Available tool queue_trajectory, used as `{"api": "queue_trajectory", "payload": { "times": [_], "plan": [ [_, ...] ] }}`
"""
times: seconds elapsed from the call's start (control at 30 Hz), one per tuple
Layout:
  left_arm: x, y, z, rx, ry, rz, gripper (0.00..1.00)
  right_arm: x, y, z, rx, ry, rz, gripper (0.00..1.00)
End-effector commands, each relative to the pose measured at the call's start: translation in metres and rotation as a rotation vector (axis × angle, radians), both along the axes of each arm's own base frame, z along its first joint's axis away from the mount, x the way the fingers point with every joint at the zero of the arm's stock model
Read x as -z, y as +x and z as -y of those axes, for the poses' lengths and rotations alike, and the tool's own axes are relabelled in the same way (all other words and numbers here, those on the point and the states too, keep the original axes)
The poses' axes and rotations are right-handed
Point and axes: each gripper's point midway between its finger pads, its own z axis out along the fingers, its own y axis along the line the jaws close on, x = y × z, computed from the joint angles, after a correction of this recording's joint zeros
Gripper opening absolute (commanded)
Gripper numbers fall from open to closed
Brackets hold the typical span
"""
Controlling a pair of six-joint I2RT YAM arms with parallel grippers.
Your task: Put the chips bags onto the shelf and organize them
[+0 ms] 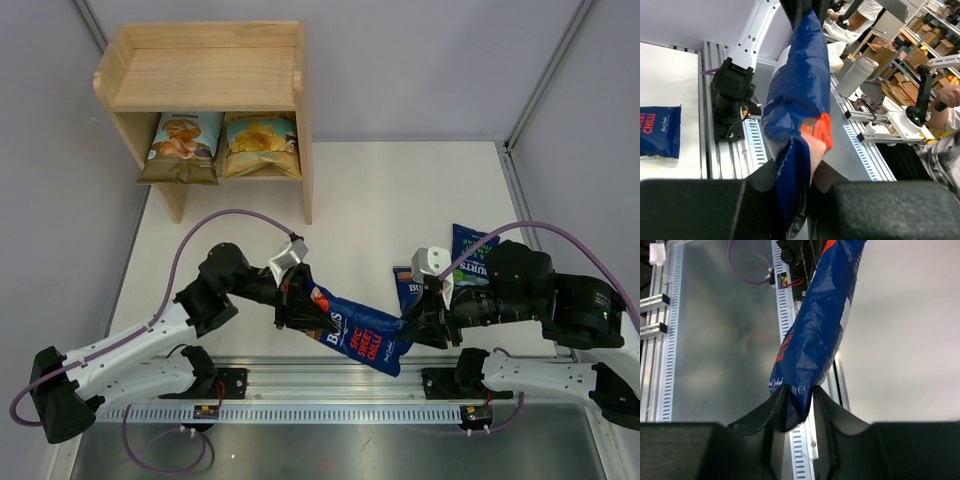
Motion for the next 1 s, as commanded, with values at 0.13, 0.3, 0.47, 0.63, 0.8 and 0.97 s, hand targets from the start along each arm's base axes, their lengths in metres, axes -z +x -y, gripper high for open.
{"api": "queue_trajectory", "payload": {
  "times": [0.13,0.3,0.47,0.63,0.8,0.97],
  "plan": [
    [-0.025,0.022,-0.006,-0.182,-0.015,0.049,0.06,-0.028,0.039,0.022,0.273,0.132,0.115,0.98],
    [-0.05,0.061,-0.023,-0.379,0.004,0.014,0.06,-0.04,0.076,0.056,0.568,0.182,0.16,0.99],
    [-0.072,0.132,-0.065,-0.659,0.051,-0.126,0.06,-0.047,0.089,0.073,0.709,0.248,0.142,0.99],
    [-0.127,0.184,-0.117,-0.869,-0.049,-0.215,0.04,-0.048,0.092,0.08,0.759,0.283,0.121,1.0],
    [-0.174,0.218,-0.161,-1.026,-0.159,-0.28,0.06,-0.049,0.092,0.082,0.785,0.317,0.085,0.99],
    [-0.189,0.27,-0.202,-1.187,-0.271,-0.46,0.08,-0.055,0.091,0.077,0.779,0.369,0.06,0.99]
  ]
}}
